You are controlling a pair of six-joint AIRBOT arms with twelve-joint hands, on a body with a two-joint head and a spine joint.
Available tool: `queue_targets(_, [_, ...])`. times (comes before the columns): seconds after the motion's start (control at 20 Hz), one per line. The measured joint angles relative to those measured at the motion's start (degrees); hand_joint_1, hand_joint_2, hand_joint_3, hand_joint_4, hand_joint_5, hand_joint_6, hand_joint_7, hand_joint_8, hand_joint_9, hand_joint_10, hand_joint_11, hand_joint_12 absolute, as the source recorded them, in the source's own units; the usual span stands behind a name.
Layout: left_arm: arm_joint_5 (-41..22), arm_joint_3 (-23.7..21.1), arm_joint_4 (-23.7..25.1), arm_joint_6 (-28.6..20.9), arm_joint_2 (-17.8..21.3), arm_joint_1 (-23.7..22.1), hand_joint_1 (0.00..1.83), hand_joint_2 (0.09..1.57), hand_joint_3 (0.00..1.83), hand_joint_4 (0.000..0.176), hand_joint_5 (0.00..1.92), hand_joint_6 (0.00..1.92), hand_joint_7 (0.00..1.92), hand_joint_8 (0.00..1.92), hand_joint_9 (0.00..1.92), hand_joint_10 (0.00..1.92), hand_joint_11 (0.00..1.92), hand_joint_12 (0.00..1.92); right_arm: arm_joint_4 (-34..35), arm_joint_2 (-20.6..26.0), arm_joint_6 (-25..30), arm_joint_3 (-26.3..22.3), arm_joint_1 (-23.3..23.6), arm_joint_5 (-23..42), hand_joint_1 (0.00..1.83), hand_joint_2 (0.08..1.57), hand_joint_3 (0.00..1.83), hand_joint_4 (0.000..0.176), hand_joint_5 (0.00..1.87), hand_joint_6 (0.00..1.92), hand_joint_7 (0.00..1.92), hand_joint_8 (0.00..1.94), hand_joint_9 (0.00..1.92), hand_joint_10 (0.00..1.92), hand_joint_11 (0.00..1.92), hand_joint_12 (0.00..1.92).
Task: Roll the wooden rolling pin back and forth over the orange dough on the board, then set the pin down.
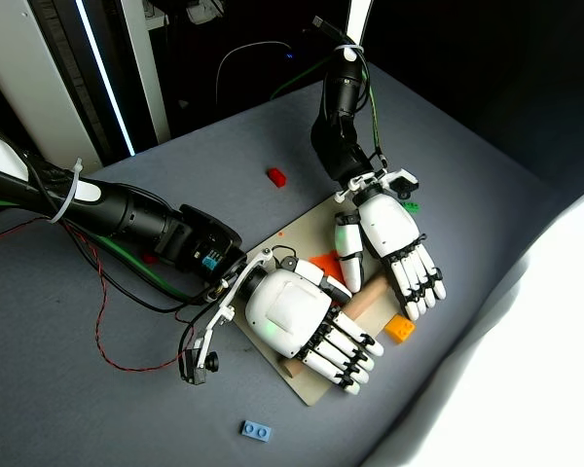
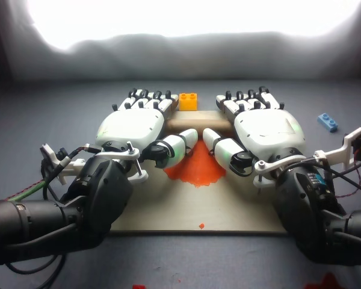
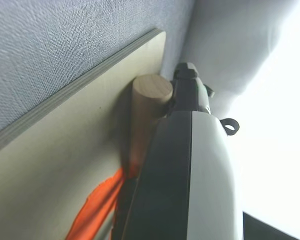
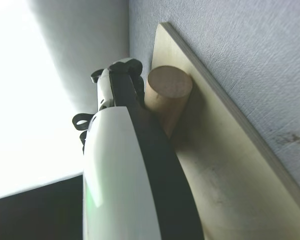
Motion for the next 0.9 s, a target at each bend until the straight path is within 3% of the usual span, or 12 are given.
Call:
queue_targets(0.25, [-0.1,-0.6,-0.4,0.0,0.0,-0.1,0.00,1.46,0.00,0.000,0.17,0.01,0.18,0.01,0.11,0.01,0.02,0.01,-0.4,0.0,0.0,0.5,0.0,-0.3,0.00,1.45,0.00,0.000,0.30,0.00,0.31,0.00,0.29,0.00,0.00,0.58])
queue_targets(0.45, [-0.5,-1.3,-0.3,0.0,0.4,-0.1,0.00,1.46,0.00,0.000,0.15,0.00,0.18,0.01,0.10,0.00,0.02,0.01,-0.5,0.0,0.0,0.7,0.0,-0.4,0.00,1.45,0.00,0.000,0.31,0.00,0.34,0.00,0.31,0.01,0.00,0.67])
queue_targets(0.9, [-0.7,-3.0,-0.3,0.1,1.4,0.1,0.00,1.46,0.00,0.000,0.17,0.00,0.19,0.00,0.12,0.01,0.02,0.03,-0.4,0.0,0.0,0.7,0.0,-0.4,0.00,1.49,0.00,0.000,0.24,0.00,0.28,0.00,0.23,0.00,0.00,0.50])
